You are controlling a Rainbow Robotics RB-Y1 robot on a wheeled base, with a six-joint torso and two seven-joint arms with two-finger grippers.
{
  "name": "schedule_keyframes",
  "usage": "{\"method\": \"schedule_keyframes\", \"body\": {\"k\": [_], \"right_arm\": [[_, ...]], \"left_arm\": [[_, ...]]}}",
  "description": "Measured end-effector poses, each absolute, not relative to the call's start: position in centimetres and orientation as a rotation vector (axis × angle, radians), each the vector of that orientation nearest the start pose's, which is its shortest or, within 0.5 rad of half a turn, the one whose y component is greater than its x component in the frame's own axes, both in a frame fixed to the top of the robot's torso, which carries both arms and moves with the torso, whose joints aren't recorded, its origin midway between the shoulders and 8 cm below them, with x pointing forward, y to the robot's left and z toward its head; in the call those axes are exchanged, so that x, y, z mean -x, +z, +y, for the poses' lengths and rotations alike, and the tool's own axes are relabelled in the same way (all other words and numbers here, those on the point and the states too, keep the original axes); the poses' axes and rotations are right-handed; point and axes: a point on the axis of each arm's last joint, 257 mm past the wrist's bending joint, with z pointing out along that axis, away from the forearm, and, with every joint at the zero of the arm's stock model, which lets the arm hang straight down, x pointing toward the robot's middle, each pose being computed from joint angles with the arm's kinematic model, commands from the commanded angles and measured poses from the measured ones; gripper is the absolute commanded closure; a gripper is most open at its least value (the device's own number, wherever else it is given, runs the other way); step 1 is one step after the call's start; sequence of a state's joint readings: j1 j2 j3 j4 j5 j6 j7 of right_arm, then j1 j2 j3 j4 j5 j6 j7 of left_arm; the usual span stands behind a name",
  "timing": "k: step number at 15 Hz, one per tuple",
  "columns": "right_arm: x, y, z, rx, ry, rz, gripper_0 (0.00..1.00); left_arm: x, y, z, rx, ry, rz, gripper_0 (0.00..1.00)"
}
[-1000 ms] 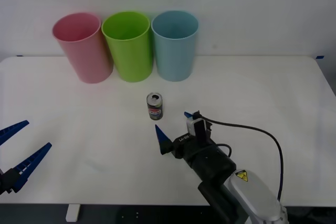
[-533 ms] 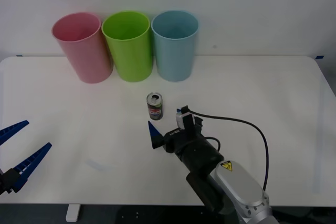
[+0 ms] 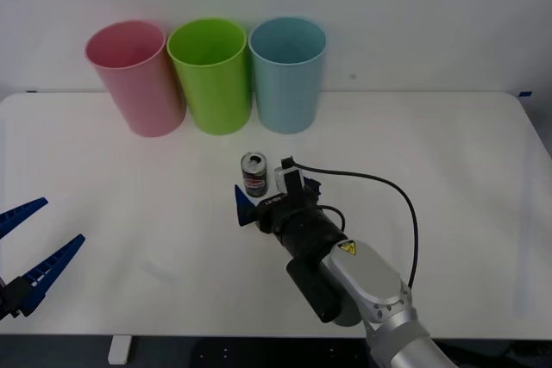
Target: Grasp the object on the table and drop it into the matching bin: aluminum can to the light blue bin, PET bottle to the pink bin.
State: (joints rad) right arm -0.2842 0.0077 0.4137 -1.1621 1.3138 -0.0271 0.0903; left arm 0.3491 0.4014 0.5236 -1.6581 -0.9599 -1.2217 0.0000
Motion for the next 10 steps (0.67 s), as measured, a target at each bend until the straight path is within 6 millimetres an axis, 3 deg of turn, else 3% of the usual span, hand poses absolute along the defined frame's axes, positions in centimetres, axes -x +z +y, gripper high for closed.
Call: {"method": "schedule_keyframes", "body": {"k": [10], "right_arm": [[-56.7, -29.3, 3.4, 0.381, 0.375, 1.733, 0.0]], "left_arm": [[-34.2, -16.9, 33.0, -0.465, -0.567, 1.441, 0.0]]}}
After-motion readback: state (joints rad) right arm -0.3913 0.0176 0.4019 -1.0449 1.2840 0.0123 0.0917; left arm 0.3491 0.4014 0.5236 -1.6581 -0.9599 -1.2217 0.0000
